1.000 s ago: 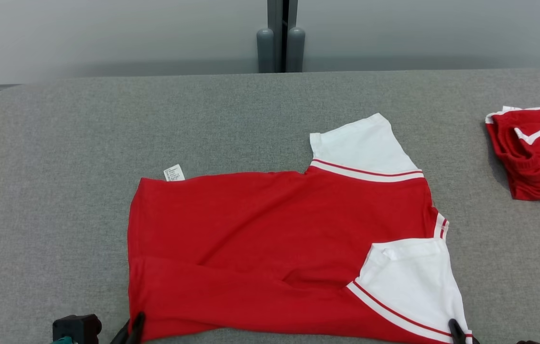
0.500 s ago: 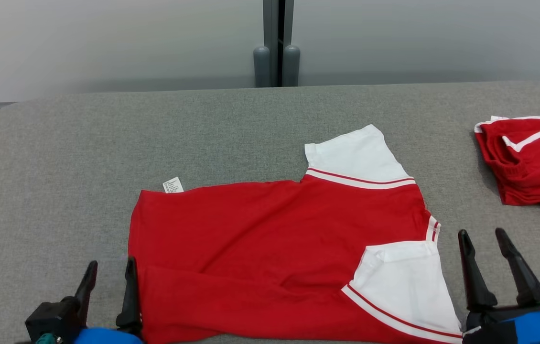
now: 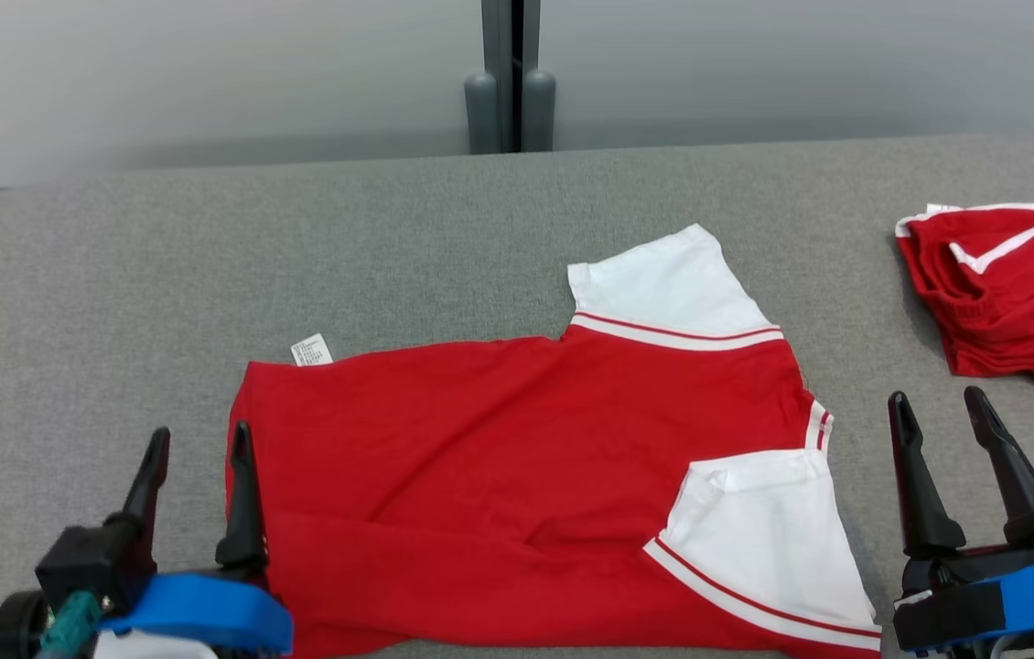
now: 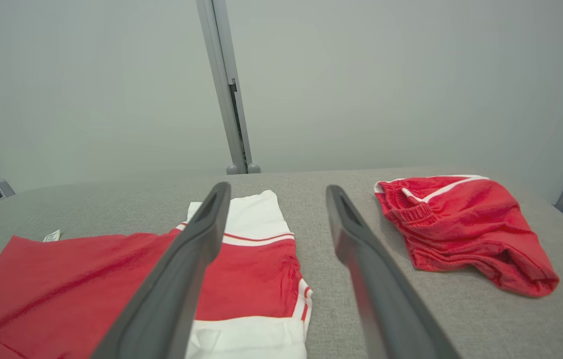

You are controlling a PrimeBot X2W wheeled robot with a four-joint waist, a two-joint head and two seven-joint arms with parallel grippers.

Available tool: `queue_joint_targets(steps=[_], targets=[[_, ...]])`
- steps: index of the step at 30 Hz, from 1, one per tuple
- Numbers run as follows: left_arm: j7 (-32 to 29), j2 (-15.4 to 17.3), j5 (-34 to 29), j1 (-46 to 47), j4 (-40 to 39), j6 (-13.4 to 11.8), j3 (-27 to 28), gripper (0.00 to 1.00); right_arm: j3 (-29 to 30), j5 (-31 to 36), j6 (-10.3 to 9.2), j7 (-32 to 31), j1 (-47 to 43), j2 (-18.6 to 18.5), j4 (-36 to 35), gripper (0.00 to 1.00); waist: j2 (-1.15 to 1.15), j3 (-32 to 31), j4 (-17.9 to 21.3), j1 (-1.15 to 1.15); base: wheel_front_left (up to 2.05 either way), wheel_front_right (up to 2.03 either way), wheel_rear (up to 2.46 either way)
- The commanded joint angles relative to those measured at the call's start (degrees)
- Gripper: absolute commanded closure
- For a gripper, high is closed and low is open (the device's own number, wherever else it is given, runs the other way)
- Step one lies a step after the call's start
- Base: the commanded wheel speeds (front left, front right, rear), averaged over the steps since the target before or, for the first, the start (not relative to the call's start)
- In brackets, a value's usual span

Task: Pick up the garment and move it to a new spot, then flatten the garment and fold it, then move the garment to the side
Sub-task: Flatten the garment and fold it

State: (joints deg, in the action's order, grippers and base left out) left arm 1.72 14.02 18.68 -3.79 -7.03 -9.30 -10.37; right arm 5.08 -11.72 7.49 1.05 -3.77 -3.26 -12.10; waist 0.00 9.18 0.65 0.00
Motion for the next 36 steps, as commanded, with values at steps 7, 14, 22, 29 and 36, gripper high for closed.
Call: queue_joint_targets(steps=[7,14,22,29,36], targets=[[-7.03,3.03,2.75,12.18,5.31,3.50,0.59,0.00,-0.63,-0.59,0.01,0.04,2.98,0.14,-0.31,0.00,0.00,4.86,0.30,0.00,0.00,0.00,0.00],[-16.86,6.61,7.66,23.70,20.16,10.02,0.20,0.00,-2.04,-1.42,0.01,1.08,5.24,0.16,1.83,0.00,0.00,8.42,2.29,0.00,0.00,0.00,0.00],[-24.54,8.83,11.16,28.18,32.02,13.60,-0.61,0.21,-2.23,-2.20,0.01,2.19,6.62,-0.23,5.09,0.00,0.00,9.84,3.48,0.00,0.00,0.00,0.00],[-23.89,8.53,11.87,30.37,35.46,14.81,-1.66,1.00,-3.17,-3.79,0.01,2.32,11.59,-3.02,8.70,0.00,0.00,10.61,3.32,0.00,0.00,0.00,0.00],[-21.24,7.24,11.44,33.00,36.31,15.26,-2.91,1.00,-7.10,-9.27,0.02,2.08,24.82,-8.28,19.74,0.00,0.00,12.14,1.55,0.00,0.00,0.00,0.00]])
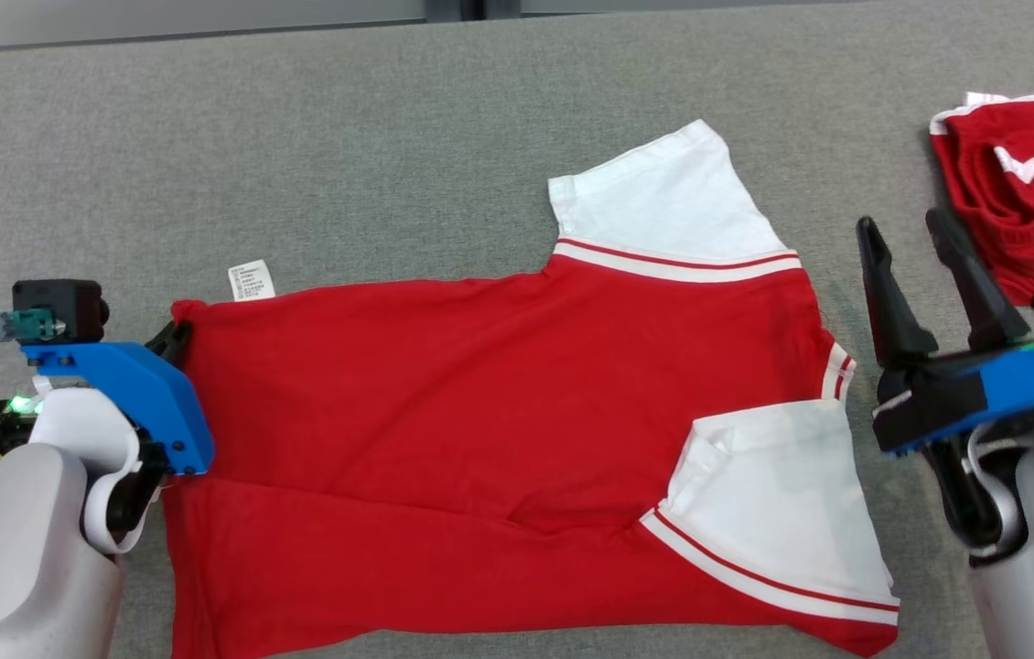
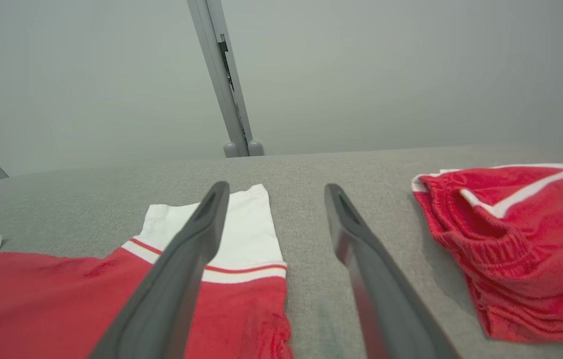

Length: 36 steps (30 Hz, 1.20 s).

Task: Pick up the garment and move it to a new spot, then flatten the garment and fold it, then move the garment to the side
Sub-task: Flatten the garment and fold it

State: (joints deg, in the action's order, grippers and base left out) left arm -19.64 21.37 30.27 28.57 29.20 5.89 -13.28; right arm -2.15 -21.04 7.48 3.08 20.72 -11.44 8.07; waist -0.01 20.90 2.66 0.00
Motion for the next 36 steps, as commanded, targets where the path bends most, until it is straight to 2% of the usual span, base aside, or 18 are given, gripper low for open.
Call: queue_joint_targets(steps=[1,6,13,23,25,27,29,36], targets=[[0.23,-0.50,-0.33,1.20,-0.18,0.11,-0.42,1.00,-0.41,-0.93,0.03,-0.29,2.63,-0.86,1.51,0.00,0.01,0.87,-1.08,0.00,0.00,0.00,0.00],[1.38,-2.19,-0.89,4.07,-1.26,0.42,-2.09,1.00,-4.18,-4.76,0.03,-2.86,13.58,-3.99,12.52,0.00,0.01,3.72,-4.49,0.00,0.00,0.00,0.00],[3.41,-4.05,-1.02,7.79,-0.12,0.95,-4.35,1.00,-9.50,-6.82,0.03,-8.04,27.08,-6.80,28.18,0.00,0.01,7.48,-8.47,0.00,0.00,0.00,0.00],[6.25,-5.02,-0.41,10.43,2.17,1.41,-7.04,1.00,-15.82,-7.72,0.03,-17.19,40.12,-6.97,43.99,0.00,0.01,8.96,-9.90,0.00,0.00,0.00,0.00],[6.54,-5.09,-0.18,10.70,2.35,1.49,-7.49,1.00,-17.03,-8.47,0.03,-18.89,41.13,-6.90,45.62,1.00,0.01,8.83,-9.86,0.00,0.00,0.00,0.00],[6.96,-4.94,-0.11,10.90,2.38,1.55,-7.71,1.00,-18.28,-9.09,0.03,-19.30,42.07,-7.01,46.01,1.00,0.01,8.58,-9.68,0.00,0.00,0.00,0.00],[7.64,-4.49,0.01,11.08,2.13,1.58,-7.77,1.00,-19.05,-9.55,0.03,-16.99,42.45,-7.78,45.05,1.00,0.01,8.04,-9.40,0.00,0.00,0.00,0.00],[9.07,-3.26,-0.67,9.99,-0.70,1.43,-8.16,1.00,-19.52,-13.18,0.02,-4.67,37.09,-10.89,38.72,1.00,0.01,4.60,-8.44,0.00,0.00,0.00,0.00]])
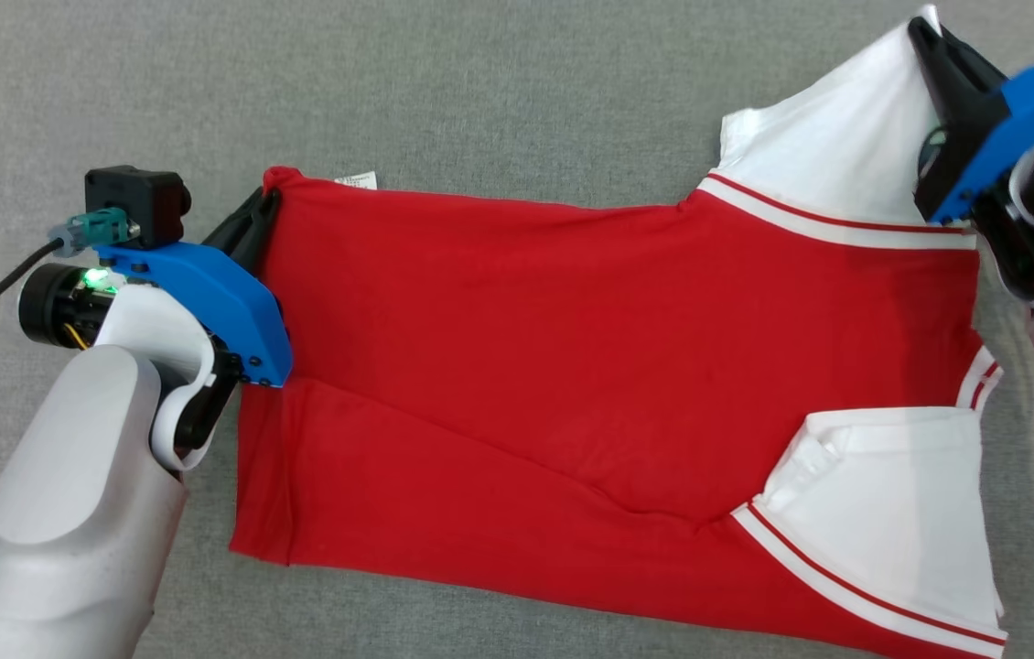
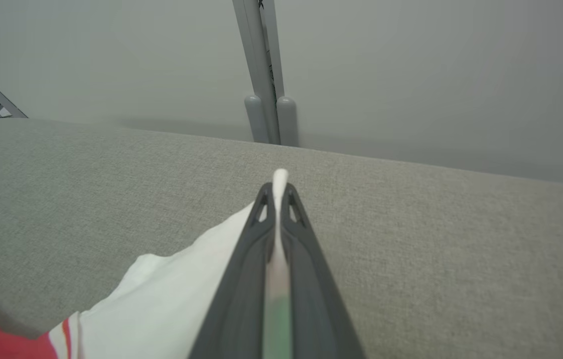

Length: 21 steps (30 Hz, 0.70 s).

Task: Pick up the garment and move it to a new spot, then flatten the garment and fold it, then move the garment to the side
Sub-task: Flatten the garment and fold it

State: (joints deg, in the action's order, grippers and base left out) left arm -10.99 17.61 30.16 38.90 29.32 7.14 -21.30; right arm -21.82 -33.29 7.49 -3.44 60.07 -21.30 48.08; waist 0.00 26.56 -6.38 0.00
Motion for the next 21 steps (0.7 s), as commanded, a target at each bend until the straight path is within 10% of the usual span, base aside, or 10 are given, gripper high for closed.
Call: queue_joint_targets(steps=[1,21], targets=[[0.56,0.83,-0.75,-0.57,-1.50,-0.07,-0.25,1.00,0.42,-1.59,0.01,3.49,-3.33,-1.60,-2.72,1.00,0.00,-1.57,0.79,0.00,0.00,0.00,0.00],[4.13,4.83,1.29,-24.13,-21.05,-8.91,3.31,1.00,9.26,-5.47,0.01,11.80,-43.35,-0.38,-34.05,1.00,0.00,-9.12,5.93,0.00,0.00,0.00,0.00]])
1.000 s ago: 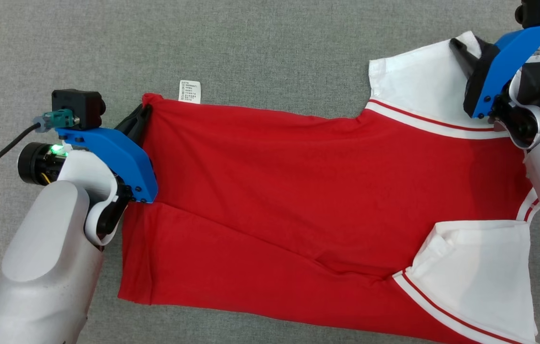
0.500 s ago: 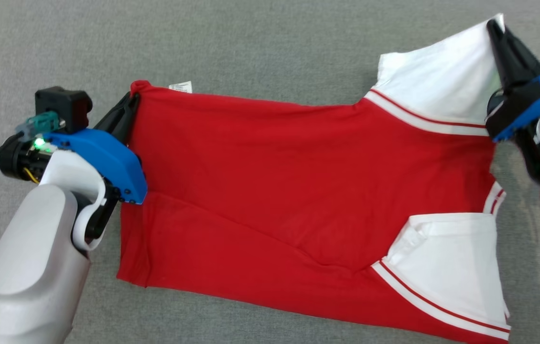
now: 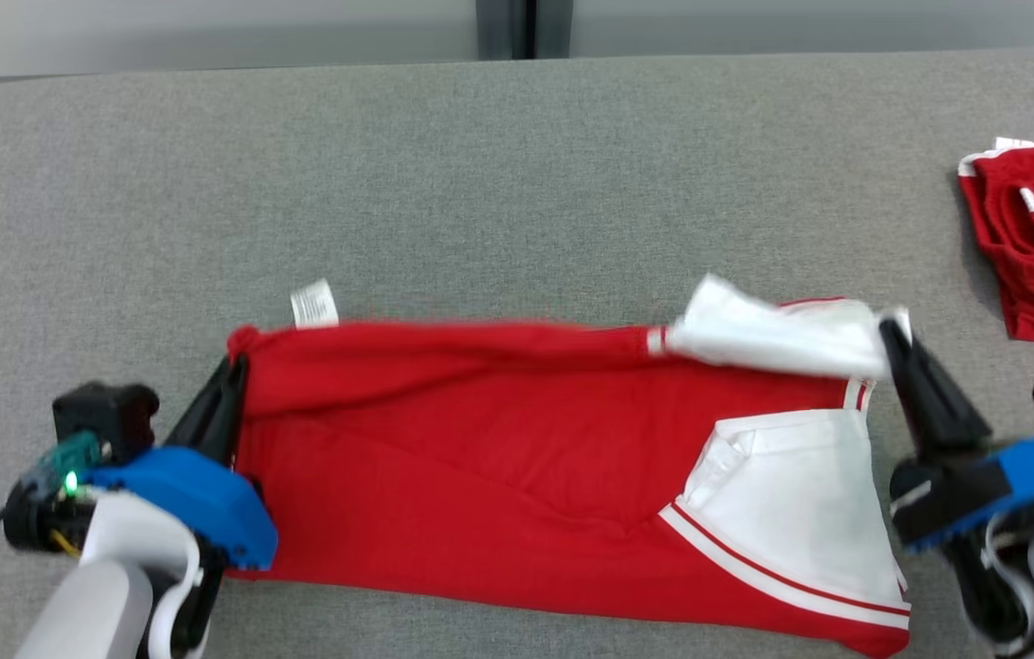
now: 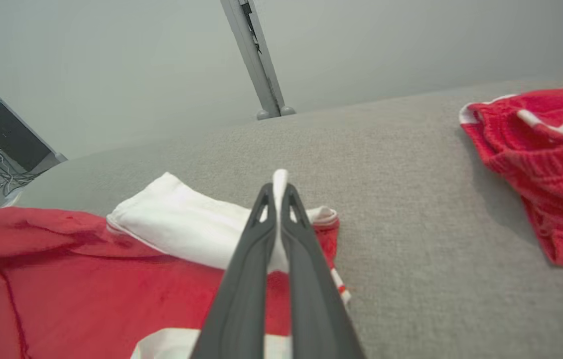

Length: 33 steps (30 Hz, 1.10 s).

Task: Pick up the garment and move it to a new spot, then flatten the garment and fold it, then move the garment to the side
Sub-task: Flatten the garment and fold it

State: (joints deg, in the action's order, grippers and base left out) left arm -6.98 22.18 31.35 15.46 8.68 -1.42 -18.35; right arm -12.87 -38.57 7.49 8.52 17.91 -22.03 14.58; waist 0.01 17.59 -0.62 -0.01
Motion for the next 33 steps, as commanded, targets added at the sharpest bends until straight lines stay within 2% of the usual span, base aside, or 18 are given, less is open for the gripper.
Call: queue_joint_targets(steps=[1,10,12,13,16,20,25,29,33], targets=[[0.22,0.22,0.46,-2.27,-1.36,-0.93,0.56,1.00,1.24,-0.11,0.02,-0.11,-3.43,1.22,-1.77,1.00,-0.01,-0.21,0.19,0.01,0.00,0.00,0.00],[0.16,0.24,2.85,-10.48,-4.60,-4.17,2.36,0.99,7.08,2.19,0.02,-2.61,-17.44,8.57,-7.35,1.00,-0.01,-0.73,0.74,0.01,0.00,0.00,0.00],[0.62,0.03,2.87,-11.08,-4.55,-4.46,2.38,0.10,7.94,3.10,0.02,-3.10,-19.16,9.78,-7.66,0.59,-0.01,-1.00,0.70,0.01,0.00,0.00,0.00],[0.57,-0.14,3.09,-11.58,-4.35,-4.61,2.30,0.00,8.53,4.07,0.02,-3.20,-19.98,10.28,-7.55,0.00,-0.01,-1.20,0.75,0.01,0.00,0.00,0.00],[2.05,-0.62,2.64,-12.60,-4.14,-5.60,2.66,0.00,9.17,7.04,0.02,-2.52,-21.87,11.63,-8.86,0.00,-0.01,-2.16,0.82,0.01,0.00,0.00,0.00],[7.38,-2.14,0.79,-14.30,-5.09,-9.10,4.30,0.00,11.07,12.31,0.02,-0.34,-23.90,12.73,-12.55,0.00,-0.01,-3.64,0.98,0.01,0.00,0.00,0.00],[13.22,-3.41,-3.50,-15.18,-7.86,-12.21,3.48,0.00,14.84,20.14,0.02,0.48,-24.40,14.70,-19.32,0.00,-0.01,-5.52,1.36,0.01,0.00,0.00,0.00],[16.41,-3.55,-6.02,-15.15,-10.41,-13.15,2.71,0.00,16.89,24.83,0.01,-1.56,-24.27,16.13,-23.91,0.00,-0.01,-6.97,1.64,0.01,0.00,0.00,0.00],[17.23,-3.35,-7.38,-16.02,-12.56,-13.54,1.68,0.00,17.63,26.70,0.01,-3.71,-24.89,17.16,-26.52,0.00,-0.01,-8.02,1.77,0.01,0.00,0.00,0.00]])
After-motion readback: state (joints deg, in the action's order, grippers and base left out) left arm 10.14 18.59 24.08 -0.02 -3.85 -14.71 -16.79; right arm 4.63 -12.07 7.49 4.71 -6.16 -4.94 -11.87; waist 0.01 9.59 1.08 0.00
